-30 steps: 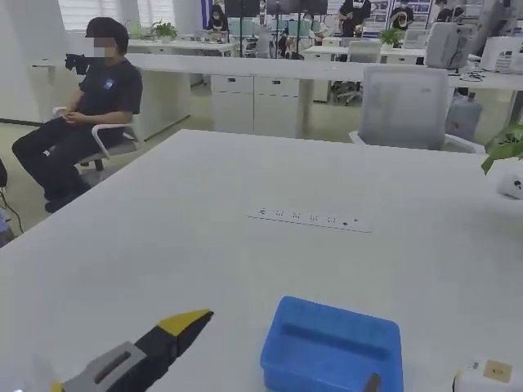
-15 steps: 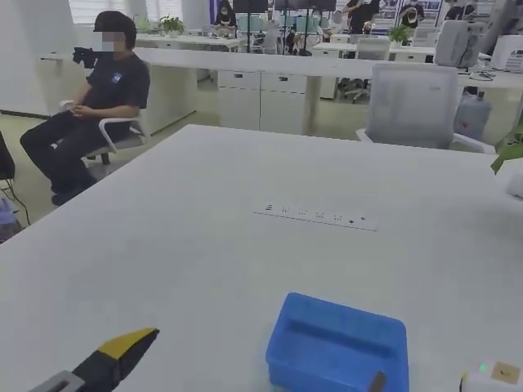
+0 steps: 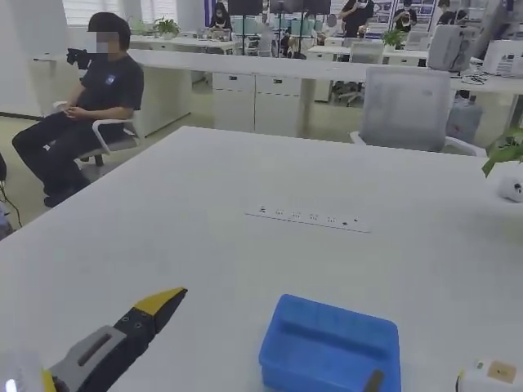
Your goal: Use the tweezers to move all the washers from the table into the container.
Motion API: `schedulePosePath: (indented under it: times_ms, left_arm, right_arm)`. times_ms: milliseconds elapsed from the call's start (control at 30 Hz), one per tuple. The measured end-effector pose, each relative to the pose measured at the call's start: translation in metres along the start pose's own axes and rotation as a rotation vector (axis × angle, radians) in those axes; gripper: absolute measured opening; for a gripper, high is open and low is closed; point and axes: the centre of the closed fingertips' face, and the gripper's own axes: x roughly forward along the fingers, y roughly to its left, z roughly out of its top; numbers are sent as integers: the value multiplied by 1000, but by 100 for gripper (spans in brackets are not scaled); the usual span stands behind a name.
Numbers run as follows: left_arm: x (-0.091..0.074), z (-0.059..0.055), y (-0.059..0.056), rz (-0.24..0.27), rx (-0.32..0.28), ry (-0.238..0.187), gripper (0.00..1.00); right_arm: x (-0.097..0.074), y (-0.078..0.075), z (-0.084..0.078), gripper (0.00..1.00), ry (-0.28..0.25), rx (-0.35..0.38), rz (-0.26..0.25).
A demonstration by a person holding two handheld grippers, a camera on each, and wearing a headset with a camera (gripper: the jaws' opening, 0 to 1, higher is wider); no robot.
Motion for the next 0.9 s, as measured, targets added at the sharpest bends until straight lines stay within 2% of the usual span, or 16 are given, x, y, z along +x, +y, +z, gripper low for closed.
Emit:
schedulePosePath:
  times_ms: [167, 233, 300, 433, 467, 500, 533, 567, 600, 633, 733, 800, 900]
  left_arm:
    - [7, -4, 2, 4, -13, -9, 99]
    - [10, -7, -1, -8, -34, -3, 99]
    - [13, -14, -5, -14, -35, 21, 99]
    - [13, -33, -11, -39, -47, 111, 99]
    - [13, -39, -12, -48, -60, 144, 99]
    - [13, -43, -13, -51, -69, 157, 99]
    - [12, -49, -14, -56, -86, 187, 99]
    - [9, -60, -12, -37, -118, 262, 99]
    - [7, -66, -9, -22, -122, 297, 99]
    - [6, -71, -8, -28, -98, 318, 99]
    - [7, -73, -9, -33, -82, 315, 99]
    - [7, -77, -9, -35, -45, 334, 99]
    - [6, -79, -11, -43, -33, 349, 99]
  right_arm:
    - [-2, -3, 2, 3, -9, 4, -12]
    - [-3, -4, 4, 3, -13, -3, -15]
    - [-5, -4, 7, 3, -20, -4, -15]
    - [-11, -3, 16, 3, -35, -29, -24]
    - [-12, -3, 18, 3, -39, -31, -25]
    - [-13, -4, 22, 3, -46, -37, -30]
    - [-14, -4, 25, 3, -50, -41, -31]
    - [-15, -4, 28, 3, -56, -44, -32]
    - [-15, -4, 32, 3, -64, -49, -34]
    - [-16, -6, 37, 3, -70, -55, -37]
    - [-18, -9, 48, 3, -84, -73, -45]
    - [-19, -16, 58, 3, -96, -88, -58]
    - [-20, -29, 67, 3, -102, -100, -81]
